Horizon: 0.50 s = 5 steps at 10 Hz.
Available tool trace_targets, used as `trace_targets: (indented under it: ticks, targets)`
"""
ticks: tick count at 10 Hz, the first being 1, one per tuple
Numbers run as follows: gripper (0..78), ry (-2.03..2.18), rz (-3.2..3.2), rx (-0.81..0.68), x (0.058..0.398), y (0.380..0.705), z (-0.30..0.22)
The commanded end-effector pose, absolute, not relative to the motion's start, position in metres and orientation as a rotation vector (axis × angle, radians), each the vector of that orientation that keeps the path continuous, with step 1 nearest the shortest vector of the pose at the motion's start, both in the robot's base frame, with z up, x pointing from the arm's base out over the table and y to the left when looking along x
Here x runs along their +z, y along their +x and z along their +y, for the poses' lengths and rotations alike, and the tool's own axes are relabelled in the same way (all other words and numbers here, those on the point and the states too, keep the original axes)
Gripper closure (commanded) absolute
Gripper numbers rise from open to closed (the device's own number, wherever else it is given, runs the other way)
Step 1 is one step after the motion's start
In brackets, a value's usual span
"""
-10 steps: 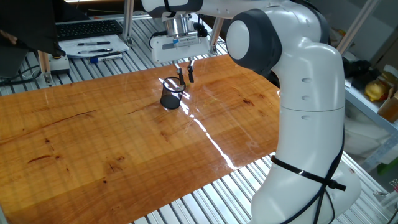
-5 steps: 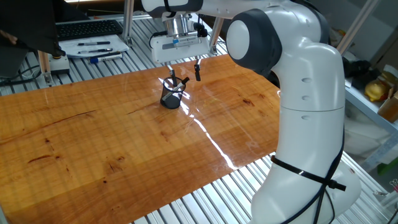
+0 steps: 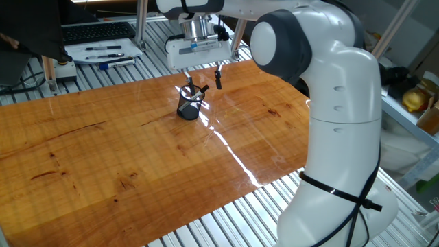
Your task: Put the pen into the pen holder
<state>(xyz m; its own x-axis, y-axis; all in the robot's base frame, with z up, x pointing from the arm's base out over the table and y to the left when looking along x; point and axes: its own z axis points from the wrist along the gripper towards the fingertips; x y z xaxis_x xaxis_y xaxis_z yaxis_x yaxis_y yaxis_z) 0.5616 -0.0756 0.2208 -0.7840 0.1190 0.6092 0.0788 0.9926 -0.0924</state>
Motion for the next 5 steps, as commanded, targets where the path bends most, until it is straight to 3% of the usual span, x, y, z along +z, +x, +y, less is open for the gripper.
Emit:
trace_targets:
  ticks: [1,5]
  targets:
    - [0.1,-0.072,-2.601,0.075,0.237,0.558,-0.064]
    - [0.1,-0.028,-2.749,0.068,0.254,0.550,-0.039]
